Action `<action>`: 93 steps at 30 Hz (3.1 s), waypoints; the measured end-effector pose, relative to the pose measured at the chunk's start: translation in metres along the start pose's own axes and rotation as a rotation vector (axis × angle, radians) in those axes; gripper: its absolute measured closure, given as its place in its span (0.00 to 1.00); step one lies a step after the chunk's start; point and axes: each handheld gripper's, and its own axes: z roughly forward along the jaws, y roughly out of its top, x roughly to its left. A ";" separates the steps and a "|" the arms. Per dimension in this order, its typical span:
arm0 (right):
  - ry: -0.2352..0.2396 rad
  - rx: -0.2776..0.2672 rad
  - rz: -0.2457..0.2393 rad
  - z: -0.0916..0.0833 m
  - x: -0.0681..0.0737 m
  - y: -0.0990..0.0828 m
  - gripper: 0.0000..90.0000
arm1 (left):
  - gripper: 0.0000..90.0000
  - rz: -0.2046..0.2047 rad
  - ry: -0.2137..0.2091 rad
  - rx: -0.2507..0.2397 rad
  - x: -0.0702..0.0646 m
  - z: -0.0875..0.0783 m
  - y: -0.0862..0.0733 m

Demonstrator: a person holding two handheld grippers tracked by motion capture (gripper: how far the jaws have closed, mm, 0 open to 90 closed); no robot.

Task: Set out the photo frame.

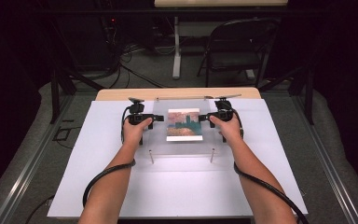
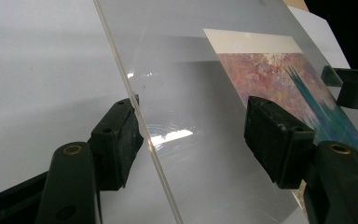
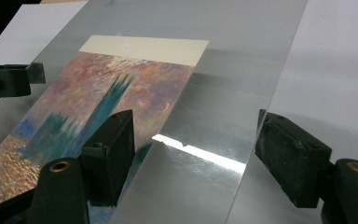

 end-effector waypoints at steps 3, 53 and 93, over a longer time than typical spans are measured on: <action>0.003 -0.015 -0.006 -0.001 0.002 0.000 0.31 | 0.40 0.014 0.002 -0.005 -0.001 -0.002 0.000; -0.054 -0.100 -0.144 -0.043 0.039 0.007 0.37 | 0.51 0.112 0.027 -0.072 -0.032 -0.053 0.000; -0.104 -0.146 -0.243 -0.105 0.075 -0.007 0.51 | 0.65 0.188 0.039 -0.105 -0.071 -0.105 -0.015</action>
